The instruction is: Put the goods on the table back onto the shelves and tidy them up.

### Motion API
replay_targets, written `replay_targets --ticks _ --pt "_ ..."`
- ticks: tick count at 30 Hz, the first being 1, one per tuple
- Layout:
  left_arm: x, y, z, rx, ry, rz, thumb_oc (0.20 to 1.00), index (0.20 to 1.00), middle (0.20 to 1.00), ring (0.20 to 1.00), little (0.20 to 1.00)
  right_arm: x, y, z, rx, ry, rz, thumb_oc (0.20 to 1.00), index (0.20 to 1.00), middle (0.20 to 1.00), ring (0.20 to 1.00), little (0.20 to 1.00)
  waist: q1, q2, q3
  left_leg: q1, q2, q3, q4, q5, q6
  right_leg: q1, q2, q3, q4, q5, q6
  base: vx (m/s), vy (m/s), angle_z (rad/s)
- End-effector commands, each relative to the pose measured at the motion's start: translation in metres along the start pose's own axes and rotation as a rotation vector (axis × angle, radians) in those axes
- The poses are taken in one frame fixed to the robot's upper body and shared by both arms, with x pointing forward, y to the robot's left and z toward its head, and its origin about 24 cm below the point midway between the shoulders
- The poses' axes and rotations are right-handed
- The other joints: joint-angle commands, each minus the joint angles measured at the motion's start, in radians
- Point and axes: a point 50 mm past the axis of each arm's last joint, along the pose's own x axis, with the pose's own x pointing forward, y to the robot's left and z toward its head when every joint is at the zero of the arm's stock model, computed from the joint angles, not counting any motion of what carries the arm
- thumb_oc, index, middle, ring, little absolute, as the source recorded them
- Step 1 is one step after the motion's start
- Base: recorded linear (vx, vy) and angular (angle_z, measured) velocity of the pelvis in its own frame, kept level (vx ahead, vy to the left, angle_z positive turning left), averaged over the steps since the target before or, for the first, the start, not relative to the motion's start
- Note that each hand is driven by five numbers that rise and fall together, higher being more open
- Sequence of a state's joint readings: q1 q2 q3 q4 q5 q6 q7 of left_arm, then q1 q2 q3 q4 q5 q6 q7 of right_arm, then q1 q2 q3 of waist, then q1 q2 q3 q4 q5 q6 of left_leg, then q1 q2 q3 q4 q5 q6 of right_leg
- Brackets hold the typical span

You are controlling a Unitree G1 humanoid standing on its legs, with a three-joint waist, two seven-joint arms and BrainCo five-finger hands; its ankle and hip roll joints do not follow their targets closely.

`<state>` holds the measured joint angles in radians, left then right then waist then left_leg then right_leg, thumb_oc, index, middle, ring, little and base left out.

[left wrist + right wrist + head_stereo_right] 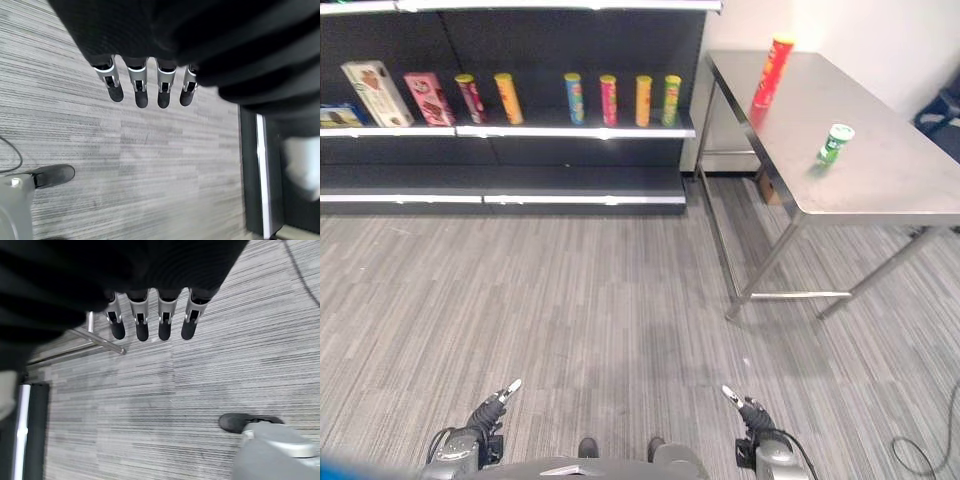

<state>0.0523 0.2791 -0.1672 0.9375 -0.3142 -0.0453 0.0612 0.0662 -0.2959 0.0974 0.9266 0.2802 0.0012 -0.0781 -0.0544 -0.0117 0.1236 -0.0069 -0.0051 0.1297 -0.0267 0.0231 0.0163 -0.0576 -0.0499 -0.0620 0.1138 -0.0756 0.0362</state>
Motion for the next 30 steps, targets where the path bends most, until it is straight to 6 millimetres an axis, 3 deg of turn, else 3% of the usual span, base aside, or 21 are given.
replay_targets --ticks 1,12,19,30 --pt "0.005 0.004 0.026 0.0 -0.096 -0.002 1.0 1.0 1.0 1.0 1.0 0.003 -0.004 0.026 -0.042 -0.093 0.01 1.0 1.0 1.0 1.0 1.0 -0.016 -0.012 0.07 0.075 0.05 -0.085 0.023 -0.14 -0.072 0.15 -0.054 -0.011 -0.113 -0.074 0.09 0.0 0.0 0.0" --pt "0.005 0.003 0.013 0.099 -0.032 -0.02 1.0 1.0 1.0 1.0 1.0 0.004 -0.009 0.022 -0.091 -0.065 0.008 1.0 1.0 1.0 1.0 1.0 -0.021 -0.005 0.071 0.076 0.049 -0.078 0.024 -0.145 -0.068 0.141 -0.059 -0.006 -0.106 -0.074 0.093 0.0 0.0 0.0" --pt "0.005 0.004 0.015 0.113 -0.049 -0.029 1.0 1.0 1.0 1.0 1.0 0.004 -0.012 0.028 -0.133 -0.091 0.007 1.0 1.0 1.0 1.0 1.0 -0.021 -0.007 0.073 0.075 0.049 -0.078 0.028 -0.147 -0.068 0.139 -0.06 -0.003 -0.102 -0.074 0.093 0.0 0.001 -0.01" --pt "0.004 0.006 -0.007 0.168 0.057 -0.019 1.0 1.0 1.0 1.0 1.0 0.006 -0.011 0.03 -0.176 -0.084 0.012 1.0 1.0 1.0 1.0 1.0 -0.018 -0.012 0.066 0.083 0.046 -0.076 0.022 -0.15 -0.06 0.138 -0.059 0.009 -0.1 -0.072 0.095 0.0 0.007 0.0"
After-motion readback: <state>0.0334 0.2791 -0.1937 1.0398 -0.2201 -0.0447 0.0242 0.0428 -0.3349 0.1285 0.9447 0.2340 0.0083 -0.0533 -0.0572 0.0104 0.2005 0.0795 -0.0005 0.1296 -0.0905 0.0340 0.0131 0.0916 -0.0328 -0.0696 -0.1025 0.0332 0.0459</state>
